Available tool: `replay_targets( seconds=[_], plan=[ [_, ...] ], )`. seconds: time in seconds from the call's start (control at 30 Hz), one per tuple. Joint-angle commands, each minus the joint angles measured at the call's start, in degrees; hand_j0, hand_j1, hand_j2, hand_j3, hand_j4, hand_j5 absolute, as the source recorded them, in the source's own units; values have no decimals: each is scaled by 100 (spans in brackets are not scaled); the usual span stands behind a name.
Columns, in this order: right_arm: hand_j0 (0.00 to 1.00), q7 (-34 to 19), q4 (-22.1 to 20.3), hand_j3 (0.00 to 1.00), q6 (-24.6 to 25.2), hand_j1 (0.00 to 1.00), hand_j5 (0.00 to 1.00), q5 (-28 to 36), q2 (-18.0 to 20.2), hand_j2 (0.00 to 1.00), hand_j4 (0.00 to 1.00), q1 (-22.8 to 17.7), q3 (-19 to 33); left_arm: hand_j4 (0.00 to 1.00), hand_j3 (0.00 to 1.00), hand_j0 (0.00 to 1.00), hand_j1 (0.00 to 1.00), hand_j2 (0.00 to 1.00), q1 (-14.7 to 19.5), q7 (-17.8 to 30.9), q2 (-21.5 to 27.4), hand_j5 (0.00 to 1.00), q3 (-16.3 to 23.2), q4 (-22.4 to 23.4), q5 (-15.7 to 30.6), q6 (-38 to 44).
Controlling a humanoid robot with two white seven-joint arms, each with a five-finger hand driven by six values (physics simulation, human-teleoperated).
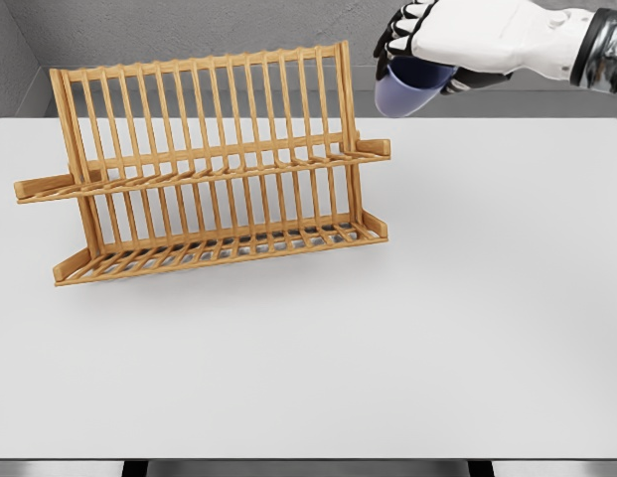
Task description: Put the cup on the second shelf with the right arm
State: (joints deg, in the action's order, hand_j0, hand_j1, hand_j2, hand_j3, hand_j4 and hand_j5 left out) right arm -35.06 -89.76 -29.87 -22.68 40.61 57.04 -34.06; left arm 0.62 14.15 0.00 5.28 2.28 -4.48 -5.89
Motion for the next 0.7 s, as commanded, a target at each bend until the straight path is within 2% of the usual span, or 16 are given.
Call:
replay_targets(
  seconds=[0.0, 0.17, 0.43, 0.67],
  plan=[
    [62, 6, -121, 62, 17, 62, 62, 18, -62, 62, 62, 0, 5, 100, 100, 100, 100, 100, 0, 0, 0, 100, 0, 1, 0, 0],
    [62, 6, -305, 62, 8, 62, 62, 18, -185, 62, 62, -9, -56, 100, 100, 100, 100, 100, 0, 0, 0, 100, 0, 1, 0, 0],
    [62, 6, -279, 62, 8, 62, 62, 18, -510, 62, 62, -17, -241, 100, 100, 100, 100, 100, 0, 0, 0, 100, 0, 1, 0, 0],
    [64, 6, -288, 64, -1, 64, 64, 18, -536, 64, 64, -70, -320, 100, 100, 100, 100, 100, 0, 9, 0, 100, 0, 1, 0, 0]
  ],
)
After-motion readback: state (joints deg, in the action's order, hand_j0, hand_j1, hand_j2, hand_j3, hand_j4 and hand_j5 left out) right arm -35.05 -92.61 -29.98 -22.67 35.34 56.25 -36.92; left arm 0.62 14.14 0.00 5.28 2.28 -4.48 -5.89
